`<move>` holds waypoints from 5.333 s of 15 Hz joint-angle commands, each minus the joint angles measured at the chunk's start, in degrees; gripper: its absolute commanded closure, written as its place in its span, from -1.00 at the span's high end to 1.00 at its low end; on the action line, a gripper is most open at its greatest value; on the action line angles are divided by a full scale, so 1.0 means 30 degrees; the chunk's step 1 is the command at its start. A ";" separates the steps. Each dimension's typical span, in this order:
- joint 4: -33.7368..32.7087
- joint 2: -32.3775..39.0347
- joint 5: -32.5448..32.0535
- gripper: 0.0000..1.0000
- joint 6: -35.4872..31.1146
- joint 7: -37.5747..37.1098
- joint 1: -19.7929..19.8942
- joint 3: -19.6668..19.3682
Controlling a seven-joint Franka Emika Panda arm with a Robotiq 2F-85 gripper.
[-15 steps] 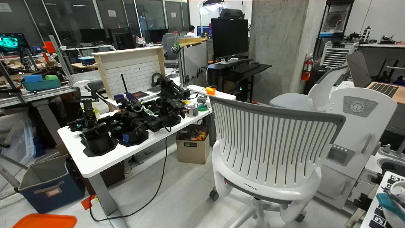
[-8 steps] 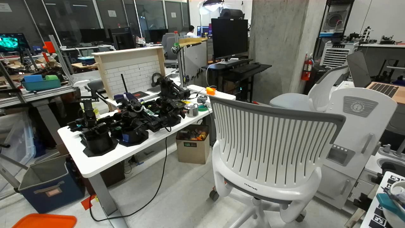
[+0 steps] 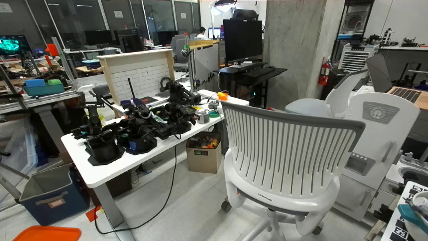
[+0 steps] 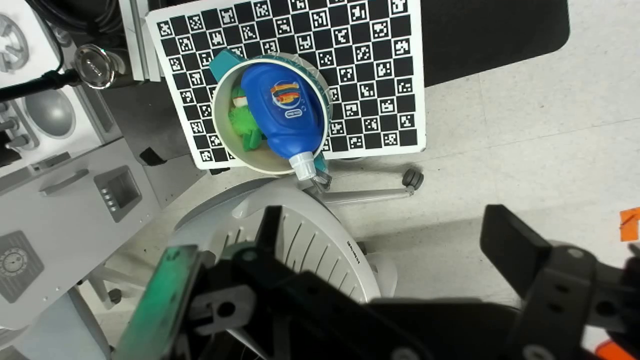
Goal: Rotate the grey chair.
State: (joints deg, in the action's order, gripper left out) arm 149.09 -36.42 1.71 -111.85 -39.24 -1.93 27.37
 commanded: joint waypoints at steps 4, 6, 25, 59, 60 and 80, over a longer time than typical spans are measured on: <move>-0.0017 0.0218 -0.0453 1.00 0.0015 -0.0394 -0.0707 -0.0641; -0.0017 0.0218 -0.0453 1.00 0.0015 -0.0394 -0.0707 -0.0641; -0.3526 0.4885 -0.3910 1.00 -0.2238 -0.2541 0.1377 -0.2364; -1.3823 1.9284 -0.7440 1.00 -0.9358 0.9752 -0.0232 -0.9343; -1.3662 1.9096 -0.7363 1.00 -0.9377 0.9854 -0.0319 -0.9247; -1.4459 1.9063 -0.7329 1.00 -0.8432 0.8311 -0.2091 -0.9944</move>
State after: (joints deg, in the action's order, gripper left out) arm 107.03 19.06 -19.15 -138.44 -12.86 -7.96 -1.54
